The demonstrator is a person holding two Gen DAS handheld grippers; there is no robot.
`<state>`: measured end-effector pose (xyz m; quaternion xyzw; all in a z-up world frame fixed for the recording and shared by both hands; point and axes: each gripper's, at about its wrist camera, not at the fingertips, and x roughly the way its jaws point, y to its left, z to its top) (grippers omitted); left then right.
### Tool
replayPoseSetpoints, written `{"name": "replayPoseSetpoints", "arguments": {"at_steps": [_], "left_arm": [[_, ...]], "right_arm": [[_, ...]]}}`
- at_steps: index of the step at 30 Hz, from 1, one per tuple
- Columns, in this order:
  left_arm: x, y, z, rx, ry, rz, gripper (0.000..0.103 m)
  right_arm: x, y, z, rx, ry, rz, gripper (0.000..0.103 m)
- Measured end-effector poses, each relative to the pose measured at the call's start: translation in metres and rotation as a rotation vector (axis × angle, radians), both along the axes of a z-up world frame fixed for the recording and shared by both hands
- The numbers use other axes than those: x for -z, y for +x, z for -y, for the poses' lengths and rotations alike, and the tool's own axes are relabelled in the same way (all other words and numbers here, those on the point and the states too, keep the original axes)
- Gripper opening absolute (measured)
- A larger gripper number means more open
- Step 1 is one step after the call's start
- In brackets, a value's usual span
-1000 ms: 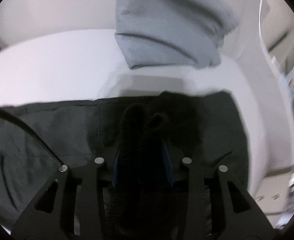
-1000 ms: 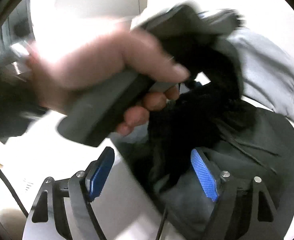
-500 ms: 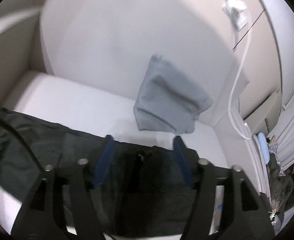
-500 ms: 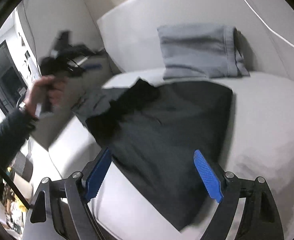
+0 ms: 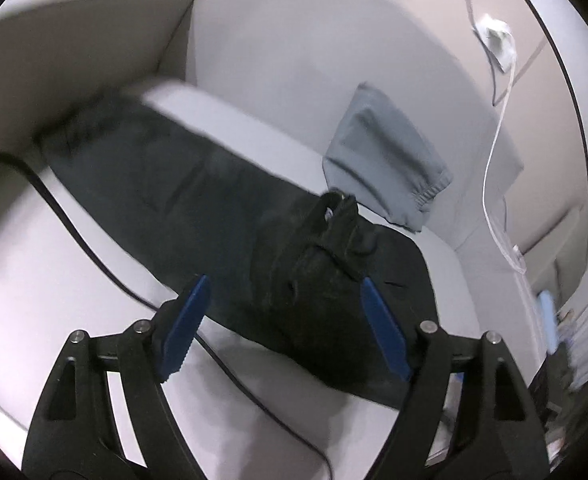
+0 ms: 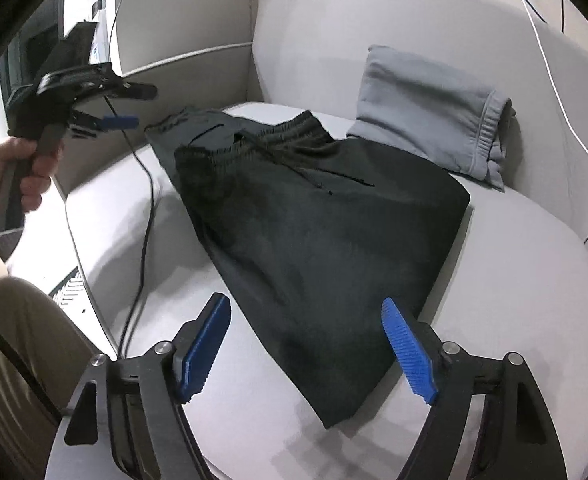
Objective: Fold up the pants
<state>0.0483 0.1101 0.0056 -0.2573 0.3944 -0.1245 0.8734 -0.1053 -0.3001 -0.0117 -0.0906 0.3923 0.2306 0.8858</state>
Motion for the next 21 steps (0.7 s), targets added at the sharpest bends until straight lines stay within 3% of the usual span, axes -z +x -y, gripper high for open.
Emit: {"name": "replayPoseSetpoints", "arguments": {"at_steps": [5, 7, 8, 9, 10, 14, 18, 21], "left_arm": [[0.030, 0.016, 0.036, 0.037, 0.041, -0.054, 0.074], [0.047, 0.024, 0.048, 0.040, 0.026, -0.099, 0.069], [0.054, 0.025, 0.052, 0.043, 0.013, -0.110, 0.051], [0.058, 0.025, 0.056, 0.043, 0.015, -0.110, 0.021], [0.061, 0.025, 0.059, 0.043, 0.035, -0.110, 0.013], [0.058, 0.020, 0.060, 0.065, 0.036, -0.066, 0.012], [0.046, 0.007, 0.058, 0.075, 0.075, -0.029, 0.011], [0.063, 0.015, 0.054, 0.062, 0.102, -0.105, 0.011]], "right_arm": [[0.011, 0.004, 0.010, 0.006, -0.016, -0.038, 0.073], [0.019, 0.007, 0.016, 0.009, -0.008, -0.071, 0.073], [0.022, 0.009, 0.018, 0.009, -0.005, -0.088, 0.071], [0.025, 0.010, 0.019, 0.007, -0.007, -0.102, 0.068], [0.029, 0.010, 0.019, 0.002, -0.017, -0.114, 0.062], [0.039, 0.011, 0.017, -0.023, -0.052, -0.140, 0.043], [0.037, 0.011, 0.019, -0.018, -0.058, -0.146, 0.030], [0.040, 0.011, 0.021, -0.011, -0.065, -0.172, 0.028]]}}
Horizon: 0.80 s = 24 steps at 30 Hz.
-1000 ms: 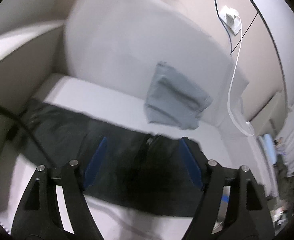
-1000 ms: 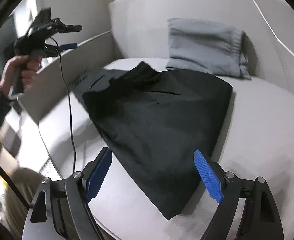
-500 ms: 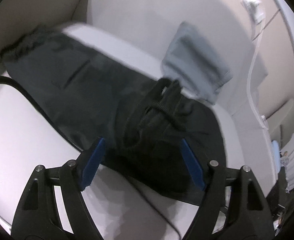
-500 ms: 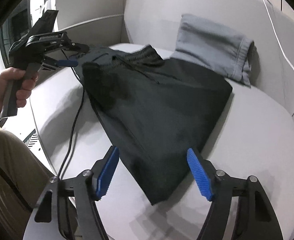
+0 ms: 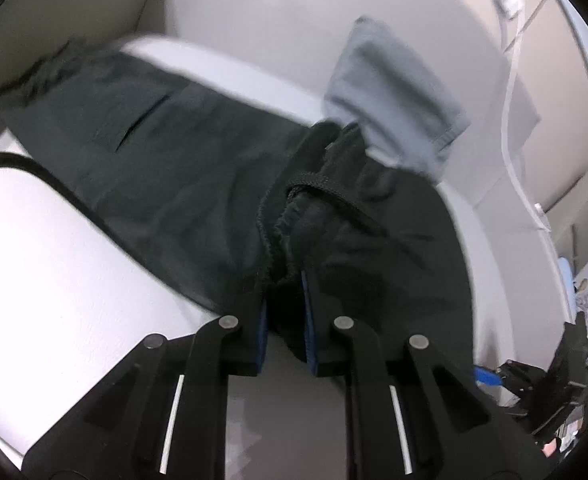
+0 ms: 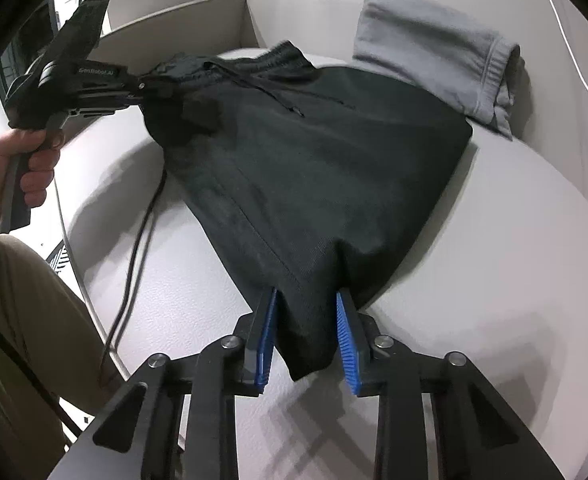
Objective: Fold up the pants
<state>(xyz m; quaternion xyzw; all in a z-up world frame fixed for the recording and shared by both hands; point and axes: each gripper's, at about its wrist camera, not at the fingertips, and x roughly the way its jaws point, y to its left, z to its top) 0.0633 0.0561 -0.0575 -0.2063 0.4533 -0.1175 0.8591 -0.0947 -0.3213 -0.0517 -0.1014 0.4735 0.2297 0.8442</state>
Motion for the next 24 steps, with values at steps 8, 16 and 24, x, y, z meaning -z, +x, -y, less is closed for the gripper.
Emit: {"name": "replayPoseSetpoints", "arguments": {"at_steps": [8, 16, 24], "left_arm": [[0.012, 0.007, 0.000, 0.006, -0.013, -0.010, 0.012], [-0.004, 0.014, 0.017, 0.120, 0.019, 0.142, 0.012], [-0.005, 0.006, 0.015, 0.156, 0.020, 0.212, 0.012]], "right_arm": [[0.007, 0.006, 0.006, 0.031, 0.035, -0.055, 0.028], [0.003, 0.010, 0.016, 0.114, -0.032, -0.010, 0.028], [0.003, 0.011, 0.025, 0.169, -0.069, 0.010, 0.028]]}}
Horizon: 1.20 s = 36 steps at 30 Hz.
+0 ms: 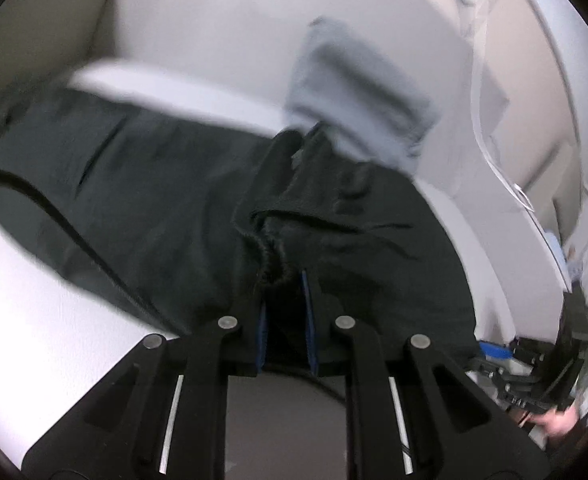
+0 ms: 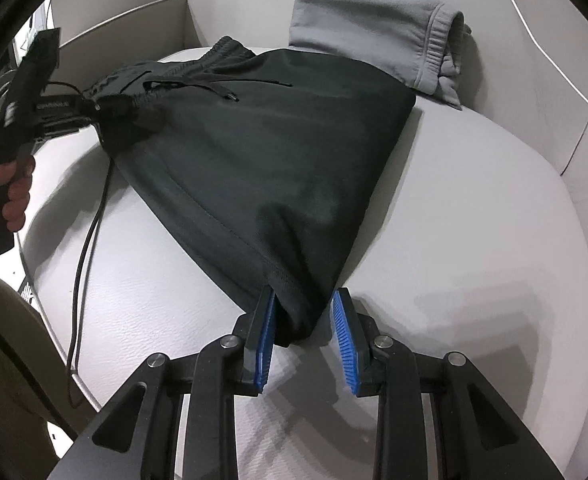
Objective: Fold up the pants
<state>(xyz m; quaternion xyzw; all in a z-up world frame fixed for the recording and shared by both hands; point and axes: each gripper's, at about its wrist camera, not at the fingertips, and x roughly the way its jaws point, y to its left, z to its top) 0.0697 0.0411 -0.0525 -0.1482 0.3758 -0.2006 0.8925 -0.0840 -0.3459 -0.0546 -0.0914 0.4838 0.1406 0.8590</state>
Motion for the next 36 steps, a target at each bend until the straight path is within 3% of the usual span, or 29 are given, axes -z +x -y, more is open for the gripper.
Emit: {"name": "replayPoseSetpoints", "arguments": {"at_steps": [2, 5, 7, 9, 12, 13, 14, 15, 16, 17, 18, 20, 21, 23, 27, 34, 36], "left_arm": [[0.000, 0.000, 0.005, 0.008, 0.027, 0.009, 0.012], [0.032, 0.011, -0.002, -0.031, 0.010, -0.137, 0.016], [0.037, 0.011, -0.010, -0.032, -0.048, -0.143, 0.018], [0.034, 0.009, -0.013, -0.031, -0.054, -0.149, 0.020], [0.011, -0.006, -0.026, -0.062, -0.069, -0.101, 0.024], [0.000, -0.012, -0.031, -0.081, -0.073, -0.072, 0.025], [-0.017, -0.019, -0.040, -0.122, -0.089, -0.022, 0.042], [-0.030, -0.024, -0.046, -0.149, -0.105, 0.007, 0.073], [-0.044, -0.028, -0.052, -0.176, -0.128, 0.050, 0.086], [-0.060, -0.031, -0.056, -0.180, -0.147, 0.094, 0.090], [-0.069, -0.030, -0.056, -0.165, -0.152, 0.119, 0.090], [-0.090, -0.018, -0.048, -0.096, -0.122, 0.161, 0.091], [-0.096, -0.008, -0.042, -0.061, -0.097, 0.163, 0.091], [-0.097, 0.022, -0.027, 0.009, -0.049, 0.125, 0.091], [-0.077, 0.073, -0.001, 0.072, 0.042, 0.079, 0.090], [-0.031, 0.142, 0.026, 0.163, 0.072, -0.058, 0.086], [-0.014, 0.160, 0.034, 0.187, 0.065, -0.114, 0.073]], "right_arm": [[-0.001, 0.001, 0.001, 0.021, -0.027, 0.014, 0.028], [0.004, 0.000, 0.011, 0.056, -0.001, -0.015, 0.028], [0.005, -0.002, 0.010, 0.050, -0.001, -0.014, 0.028], [0.005, -0.003, 0.010, 0.053, 0.002, -0.017, 0.029], [0.003, -0.002, 0.016, 0.072, 0.050, -0.029, 0.035], [0.000, -0.002, 0.019, 0.075, 0.072, -0.043, 0.042], [-0.005, -0.003, 0.023, 0.079, 0.104, -0.053, 0.047], [-0.010, -0.004, 0.026, 0.079, 0.150, -0.060, 0.048], [-0.022, -0.009, 0.033, 0.070, 0.246, -0.060, 0.050], [-0.034, -0.012, 0.039, 0.070, 0.317, -0.041, 0.054], [-0.046, -0.011, 0.046, 0.083, 0.374, -0.007, 0.059], [-0.068, -0.007, 0.057, 0.120, 0.447, 0.064, 0.084], [-0.077, -0.004, 0.061, 0.138, 0.469, 0.094, 0.086], [-0.091, 0.013, 0.073, 0.171, 0.512, 0.142, 0.086], [-0.092, 0.069, 0.083, 0.239, 0.501, 0.125, 0.086], [-0.047, 0.176, 0.088, 0.265, 0.448, 0.034, 0.082], [-0.028, 0.200, 0.091, 0.266, 0.468, -0.010, 0.077]]}}
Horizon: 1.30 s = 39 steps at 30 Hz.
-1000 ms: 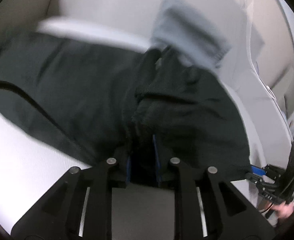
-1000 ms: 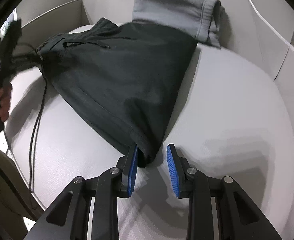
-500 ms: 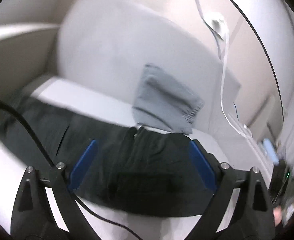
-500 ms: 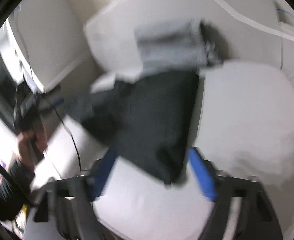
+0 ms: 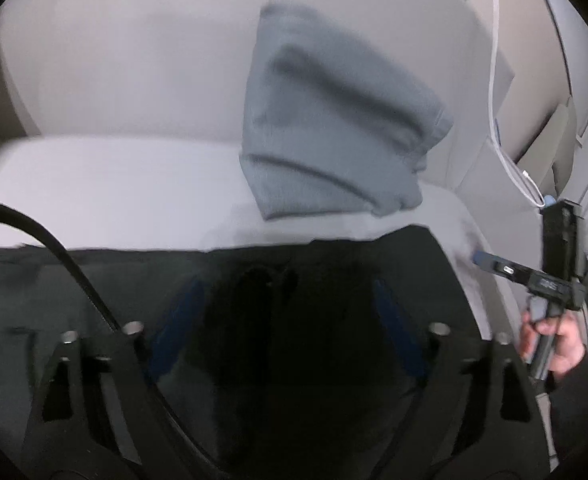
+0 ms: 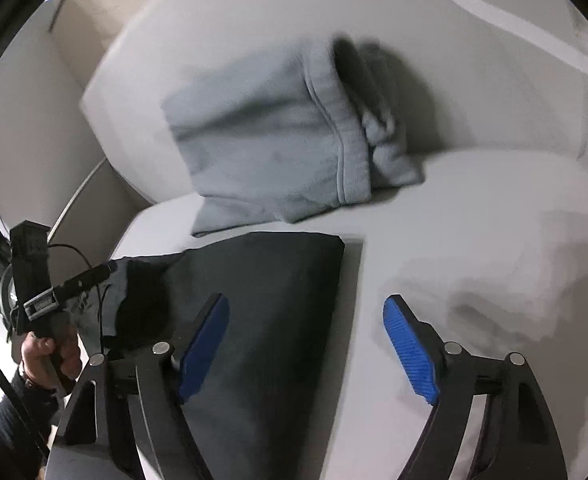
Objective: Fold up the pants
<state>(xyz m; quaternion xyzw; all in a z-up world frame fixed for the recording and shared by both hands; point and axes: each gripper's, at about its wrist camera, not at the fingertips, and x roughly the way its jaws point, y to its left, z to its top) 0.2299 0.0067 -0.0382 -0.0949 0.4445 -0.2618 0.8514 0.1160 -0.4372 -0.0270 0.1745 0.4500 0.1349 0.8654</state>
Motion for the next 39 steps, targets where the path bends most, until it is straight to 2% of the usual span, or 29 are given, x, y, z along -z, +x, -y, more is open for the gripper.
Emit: {"name": "replayPoseSetpoints", "arguments": {"at_steps": [1, 3, 4, 5, 6, 7, 8, 9, 11, 13, 15, 19, 20, 21, 23, 26, 29, 32, 34, 35, 37, 39], "left_arm": [[0.006, 0.005, 0.007, 0.010, 0.007, -0.019, 0.069], [0.019, 0.013, 0.017, 0.015, 0.057, -0.030, 0.049], [0.022, 0.013, 0.018, 0.017, 0.067, -0.024, 0.045], [0.025, 0.014, 0.017, 0.018, 0.062, -0.022, 0.034], [0.028, 0.016, 0.015, 0.012, 0.036, -0.022, 0.028], [0.028, 0.017, 0.011, 0.002, 0.004, -0.023, 0.024], [0.028, 0.017, 0.005, -0.015, -0.044, -0.025, 0.020], [0.029, 0.017, 0.003, -0.026, -0.069, -0.023, 0.018], [0.034, 0.017, -0.002, -0.071, -0.092, -0.012, 0.018], [0.045, 0.021, -0.007, -0.120, -0.105, -0.051, 0.018], [0.056, 0.027, -0.014, -0.143, -0.148, -0.102, 0.021], [0.051, 0.028, -0.012, -0.106, -0.130, -0.101, 0.026], [0.047, 0.026, -0.015, -0.109, -0.131, -0.116, 0.030], [0.040, 0.019, -0.021, -0.130, -0.133, -0.132, 0.034], [0.029, 0.000, -0.028, -0.142, -0.124, -0.114, 0.036], [0.022, -0.042, -0.036, -0.126, -0.091, -0.087, 0.045], [0.026, -0.075, -0.038, -0.116, -0.053, -0.082, 0.046], [0.033, -0.107, -0.043, -0.105, -0.042, -0.077, 0.046], [0.037, -0.126, -0.049, -0.104, -0.051, -0.054, 0.029], [0.039, -0.130, -0.050, -0.108, -0.031, -0.055, 0.022], [0.038, -0.137, -0.055, -0.132, -0.041, -0.053, 0.018], [0.031, -0.146, -0.060, -0.155, -0.037, -0.017, 0.012]], "right_arm": [[0.013, 0.017, 0.002, 0.007, 0.015, -0.030, 0.075], [0.031, 0.034, 0.003, 0.005, 0.053, -0.083, 0.074], [0.041, 0.043, 0.001, 0.001, 0.071, -0.114, 0.074], [0.047, 0.047, 0.000, -0.005, 0.087, -0.129, 0.074], [0.046, 0.050, -0.002, -0.010, 0.084, -0.103, 0.074], [0.045, 0.051, -0.004, -0.022, 0.087, -0.088, 0.065], [0.046, 0.054, -0.006, -0.039, 0.100, -0.095, 0.032], [0.048, 0.057, -0.008, -0.051, 0.108, -0.107, 0.025], [0.045, 0.057, -0.016, -0.055, 0.042, -0.076, 0.018], [0.046, 0.055, -0.022, -0.045, -0.008, -0.050, 0.016], [0.050, 0.056, -0.024, -0.025, -0.022, -0.047, 0.015], [0.053, 0.057, -0.032, -0.037, -0.115, -0.016, 0.016], [0.052, 0.056, -0.033, -0.043, -0.127, -0.008, 0.020], [0.050, 0.055, -0.033, -0.042, -0.132, -0.005, 0.022], [0.041, 0.046, -0.031, -0.016, -0.149, 0.008, 0.026], [0.022, 0.012, -0.027, -0.017, -0.137, 0.062, 0.028], [0.014, -0.025, -0.034, -0.040, -0.124, 0.083, 0.035], [0.021, -0.062, -0.048, -0.077, -0.148, 0.053, 0.038], [0.026, -0.080, -0.054, -0.096, -0.169, 0.050, 0.038], [0.029, -0.088, -0.056, -0.110, -0.176, 0.054, 0.037], [0.039, -0.092, -0.060, -0.121, -0.211, 0.035, 0.036], [0.042, -0.094, -0.056, -0.095, -0.191, 0.017, 0.036]]}}
